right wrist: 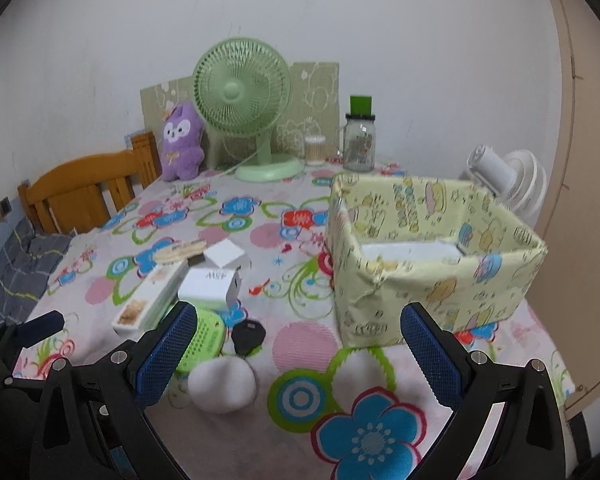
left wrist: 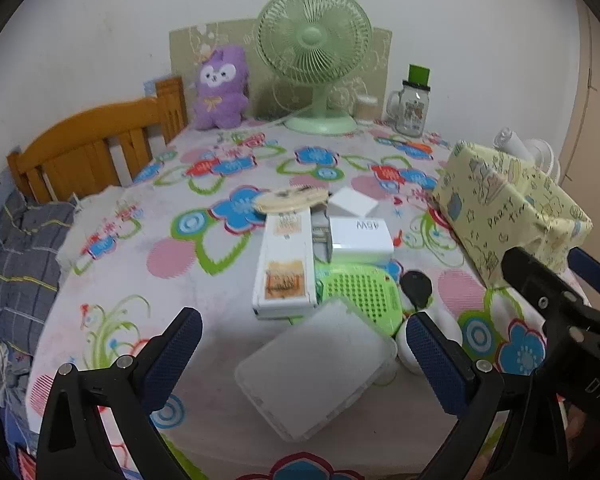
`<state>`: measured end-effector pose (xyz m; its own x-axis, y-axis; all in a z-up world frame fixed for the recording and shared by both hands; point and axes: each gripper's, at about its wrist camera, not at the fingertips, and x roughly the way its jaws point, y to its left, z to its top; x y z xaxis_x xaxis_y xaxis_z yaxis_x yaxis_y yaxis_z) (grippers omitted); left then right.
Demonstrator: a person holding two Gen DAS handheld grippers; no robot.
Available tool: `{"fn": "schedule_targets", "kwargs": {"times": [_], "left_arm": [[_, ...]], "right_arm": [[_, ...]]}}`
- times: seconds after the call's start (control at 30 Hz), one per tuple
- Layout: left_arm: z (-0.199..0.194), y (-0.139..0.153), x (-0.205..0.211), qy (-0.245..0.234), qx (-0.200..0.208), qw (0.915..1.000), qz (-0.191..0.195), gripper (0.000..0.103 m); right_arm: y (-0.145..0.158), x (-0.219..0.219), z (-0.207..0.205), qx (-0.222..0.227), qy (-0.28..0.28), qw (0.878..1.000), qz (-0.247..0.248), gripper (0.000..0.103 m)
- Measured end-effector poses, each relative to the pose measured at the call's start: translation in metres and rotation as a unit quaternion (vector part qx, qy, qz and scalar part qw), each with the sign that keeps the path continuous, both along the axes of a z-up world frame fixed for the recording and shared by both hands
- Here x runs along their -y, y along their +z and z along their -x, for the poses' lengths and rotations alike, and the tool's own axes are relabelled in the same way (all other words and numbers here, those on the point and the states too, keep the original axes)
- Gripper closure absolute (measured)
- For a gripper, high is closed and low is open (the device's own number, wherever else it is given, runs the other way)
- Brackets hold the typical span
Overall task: Organize rigid objects
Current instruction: 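Move both tools down toward the white container and white egg-shaped object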
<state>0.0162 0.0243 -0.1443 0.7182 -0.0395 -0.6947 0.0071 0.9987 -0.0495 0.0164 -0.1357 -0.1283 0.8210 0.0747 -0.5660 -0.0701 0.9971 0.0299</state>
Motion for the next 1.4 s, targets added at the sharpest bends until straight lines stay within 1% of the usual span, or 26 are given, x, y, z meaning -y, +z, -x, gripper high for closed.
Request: {"fn": "schedule_targets", "kwargs": {"times": [0.2,0.4,0.6,0.77,0.87,1.0,1.07,1.13,1.23,1.3,1.37,1.4], "left_arm": [[-0.003,-0.013,0.001,-0.003,-0.017,0.9998,0.0,0.0],[-0.004,-0.023,0.001,-0.006,-0.025,0.9997,0.002,0.0],[-0.005,-0.034,0.005,-0.012,-0.041,0.9989,-0.021,0.0],[-0.007,-0.037,0.001,-0.013,-0.041,0.9989,-0.017,0.0],[-0.01,-0.041,0.004,-0.012,-0.049,0.9983,-0.03,0.0],[-0.012,-0.046,0.01,-0.019,-0.05,0.9972,-0.052,0.002],[-0.011,-0.045,0.01,-0.024,-0.048,0.9972,-0.053,0.004],[-0.01,-0.045,0.011,-0.032,-0.045,0.9972,-0.051,0.01],[-0.008,-0.044,0.012,-0.036,-0.04,0.997,-0.056,0.01],[-0.008,-0.044,0.011,-0.039,-0.04,0.9971,-0.051,0.011],[-0.007,-0.044,0.011,-0.043,-0.039,0.997,-0.052,0.013],[-0.007,-0.043,0.011,-0.046,-0.038,0.9969,-0.051,0.017]], "right_arm": [[-0.014,-0.001,-0.004,-0.018,0.002,1.0,0.0,0.001],[-0.028,-0.004,-0.008,-0.032,0.006,0.999,0.0,0.001],[-0.039,-0.011,-0.011,-0.048,0.014,0.999,0.005,0.001],[-0.044,-0.018,-0.015,-0.056,0.024,0.998,0.011,0.001],[-0.047,-0.023,-0.015,-0.06,0.025,0.998,0.016,0.001],[-0.052,-0.031,-0.016,-0.062,0.026,0.997,0.031,0.001],[-0.054,-0.031,-0.018,-0.071,0.028,0.997,0.023,0.001],[-0.057,-0.032,-0.021,-0.08,0.029,0.996,0.015,0.001],[-0.061,-0.035,-0.023,-0.089,0.028,0.996,0.009,0.001],[-0.065,-0.036,-0.025,-0.098,0.03,0.995,-0.002,0.003],[-0.067,-0.037,-0.026,-0.109,0.034,0.993,-0.014,0.01],[-0.069,-0.037,-0.027,-0.114,0.034,0.993,-0.02,0.011]]}}
